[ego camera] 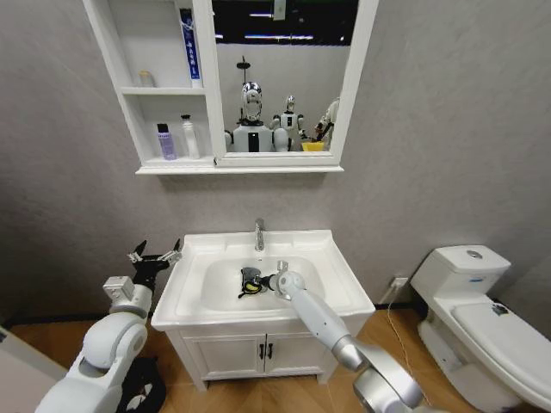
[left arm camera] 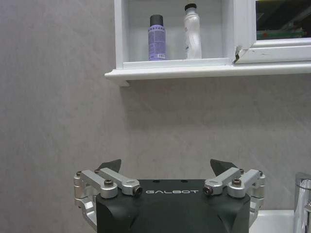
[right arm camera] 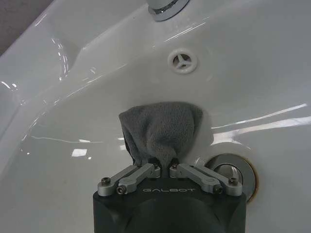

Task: Move facial cleanser and shampoo from washbasin to cabinet, then wipe washbasin with towel.

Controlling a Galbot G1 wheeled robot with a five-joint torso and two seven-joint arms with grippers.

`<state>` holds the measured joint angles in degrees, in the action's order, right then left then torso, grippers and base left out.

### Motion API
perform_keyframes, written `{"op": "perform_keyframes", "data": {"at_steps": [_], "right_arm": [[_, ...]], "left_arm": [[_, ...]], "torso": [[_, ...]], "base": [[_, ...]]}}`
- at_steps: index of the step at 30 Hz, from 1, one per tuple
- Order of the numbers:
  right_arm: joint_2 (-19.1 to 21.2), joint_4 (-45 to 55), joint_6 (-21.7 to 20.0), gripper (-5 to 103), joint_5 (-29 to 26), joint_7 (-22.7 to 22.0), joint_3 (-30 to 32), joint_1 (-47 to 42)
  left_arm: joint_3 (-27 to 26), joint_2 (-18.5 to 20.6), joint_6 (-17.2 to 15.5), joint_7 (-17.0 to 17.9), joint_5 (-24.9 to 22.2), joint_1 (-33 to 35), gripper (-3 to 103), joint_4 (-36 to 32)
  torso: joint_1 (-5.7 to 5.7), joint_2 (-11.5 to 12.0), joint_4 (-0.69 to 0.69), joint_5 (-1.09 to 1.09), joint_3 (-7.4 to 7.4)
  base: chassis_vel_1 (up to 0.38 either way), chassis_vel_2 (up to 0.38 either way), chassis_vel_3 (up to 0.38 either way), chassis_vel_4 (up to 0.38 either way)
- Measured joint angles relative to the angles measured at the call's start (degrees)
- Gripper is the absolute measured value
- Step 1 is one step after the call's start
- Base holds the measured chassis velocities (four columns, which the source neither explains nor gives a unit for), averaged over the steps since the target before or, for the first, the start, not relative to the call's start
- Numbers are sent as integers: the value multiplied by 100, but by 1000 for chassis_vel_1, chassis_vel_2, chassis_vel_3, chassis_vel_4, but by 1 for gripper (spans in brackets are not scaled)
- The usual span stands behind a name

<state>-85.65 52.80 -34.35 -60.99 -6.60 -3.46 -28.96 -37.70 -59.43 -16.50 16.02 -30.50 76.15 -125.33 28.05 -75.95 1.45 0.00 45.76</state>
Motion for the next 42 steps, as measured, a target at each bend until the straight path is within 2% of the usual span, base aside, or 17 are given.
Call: {"op": "perform_keyframes", "data": {"at_steps": [4,10,12,13,14,15,17,23,29,36,40,42], "right_arm": [[61,127,-92,3,-100,-232,-6,-88],[442,587,-217,3,-430,-684,22,-337],[658,963,-304,3,-690,-1072,174,-476],[658,963,-304,3,-690,-1072,174,-476],[770,1207,-368,3,-924,-1343,263,-552],[770,1207,-368,3,-924,-1343,263,-552],[959,1610,-440,3,-1226,-1743,374,-680],[1272,1984,-562,3,-1572,-2265,490,-769],[1186,1664,-686,3,-1529,-2244,554,-705],[780,1027,-656,3,-1027,-1572,374,-515],[627,869,-608,3,-889,-1432,257,-452],[456,637,-549,3,-670,-1202,173,-366]], "left_arm": [[2,8,0,2,-6,-31,100,6],[50,-6,-1,-1,-4,-106,100,41],[95,-36,-1,-7,13,-125,100,52],[95,-36,-1,-7,13,-125,100,52],[119,-48,-2,-20,19,-133,100,54],[119,-48,-2,-20,19,-133,100,54],[159,-68,-1,-45,34,-166,100,74],[219,-108,-2,-100,56,-235,100,114],[141,-104,16,-148,56,-210,100,140],[84,-93,31,-146,52,-193,100,134],[74,-86,31,-131,48,-203,100,133],[62,-82,31,-109,46,-204,100,132]], "torso": [[0,0,0,0,0],[-1,0,2,1,0],[0,0,2,1,0],[0,0,2,1,0],[0,0,2,1,0],[0,0,2,1,0],[-1,-1,1,1,0],[-1,-1,2,1,0],[-1,-1,1,0,0],[-1,-1,1,-1,-1],[-1,-1,1,-1,-1],[-1,-1,2,-2,-2]], "base": [[0,0,0,0],[0,0,0,0],[0,0,0,0],[0,0,0,0],[0,0,0,0],[0,0,0,0],[0,0,0,0],[0,0,0,0],[0,0,0,0],[0,0,0,0],[0,0,0,0],[0,0,0,0]]}}
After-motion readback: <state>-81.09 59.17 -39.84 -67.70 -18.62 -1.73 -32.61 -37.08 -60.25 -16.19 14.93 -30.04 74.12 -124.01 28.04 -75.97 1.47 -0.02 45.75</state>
